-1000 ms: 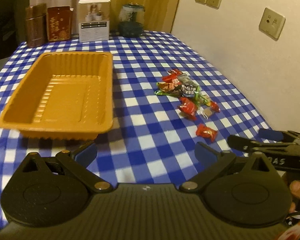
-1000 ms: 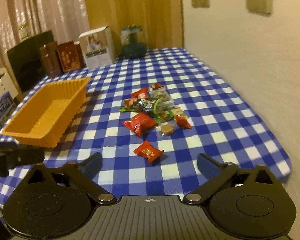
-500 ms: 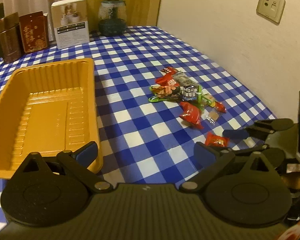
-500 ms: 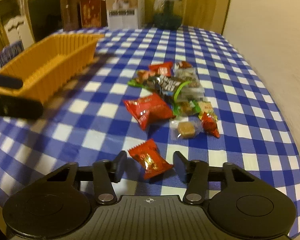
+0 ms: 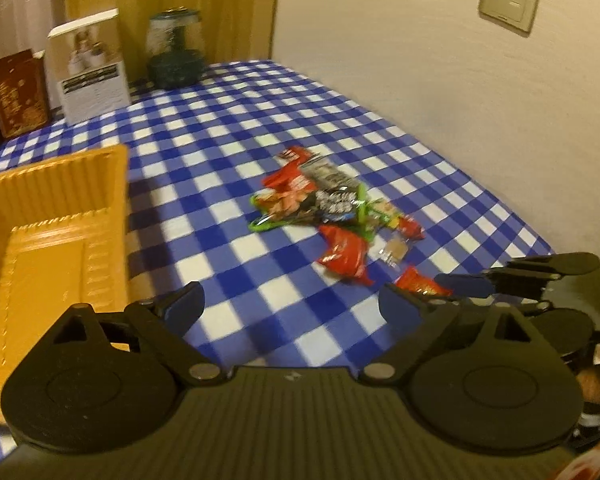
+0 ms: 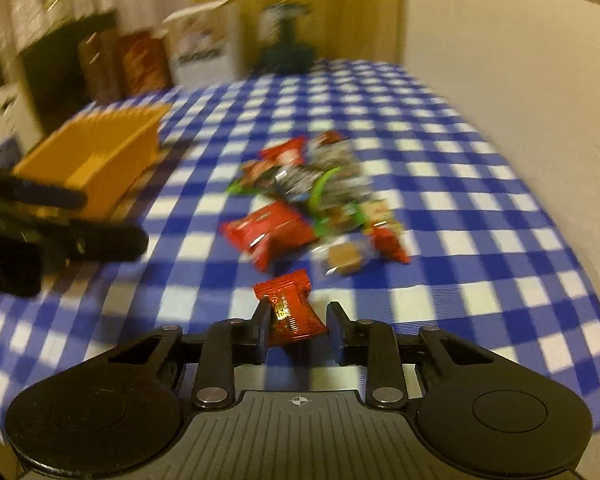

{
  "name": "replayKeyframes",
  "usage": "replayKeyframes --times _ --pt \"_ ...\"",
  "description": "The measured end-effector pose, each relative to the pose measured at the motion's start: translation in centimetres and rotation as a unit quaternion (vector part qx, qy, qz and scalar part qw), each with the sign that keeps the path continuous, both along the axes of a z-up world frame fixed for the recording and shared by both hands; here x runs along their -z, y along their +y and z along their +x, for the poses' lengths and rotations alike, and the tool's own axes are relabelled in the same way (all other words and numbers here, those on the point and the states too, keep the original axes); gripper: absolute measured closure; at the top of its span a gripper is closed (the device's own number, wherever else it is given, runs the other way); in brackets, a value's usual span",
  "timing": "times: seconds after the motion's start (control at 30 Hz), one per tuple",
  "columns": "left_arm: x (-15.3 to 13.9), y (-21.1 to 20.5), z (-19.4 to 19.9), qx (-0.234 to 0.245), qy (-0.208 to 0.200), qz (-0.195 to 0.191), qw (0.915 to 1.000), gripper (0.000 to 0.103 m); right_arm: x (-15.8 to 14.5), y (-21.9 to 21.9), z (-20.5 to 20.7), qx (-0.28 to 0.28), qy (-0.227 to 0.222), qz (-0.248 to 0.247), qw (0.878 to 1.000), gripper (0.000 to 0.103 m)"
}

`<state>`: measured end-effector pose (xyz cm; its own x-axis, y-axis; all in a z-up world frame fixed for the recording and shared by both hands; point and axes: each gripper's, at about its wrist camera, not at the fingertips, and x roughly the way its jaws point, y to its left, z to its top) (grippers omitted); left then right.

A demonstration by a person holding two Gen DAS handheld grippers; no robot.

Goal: Organize snacks
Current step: 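Grasp a red candy packet with the right tool while the left tool grasps another red packet, then carry both red packets over the orange tray and open both tools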

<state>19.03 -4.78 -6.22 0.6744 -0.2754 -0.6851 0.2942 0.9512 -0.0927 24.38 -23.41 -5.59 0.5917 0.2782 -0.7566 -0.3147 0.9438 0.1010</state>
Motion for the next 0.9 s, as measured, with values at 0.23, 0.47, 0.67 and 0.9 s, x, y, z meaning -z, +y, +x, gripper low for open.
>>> replayKeyframes --times 0.23,0.47,0.67,0.9 --pt "1.1 -3.1 2.6 0.036 -0.023 0.006 0.9991 0.02 -1.1 -3.3 0.5 0.112 -0.028 0.029 0.993 0.073" --pt "3.7 -6.3 4.7 0.071 -0.018 0.034 0.9968 0.045 -1.2 -5.1 0.8 0.155 -0.021 0.043 0.987 0.073" --pt "4.7 -7.7 5.7 0.078 -0.016 0.072 0.9942 0.07 -0.9 -5.0 1.0 0.157 -0.013 0.048 0.986 0.073" --pt "5.1 -7.6 5.5 0.079 -0.014 0.083 0.9934 0.076 -0.9 -4.8 1.3 0.153 -0.007 0.053 0.987 0.073"
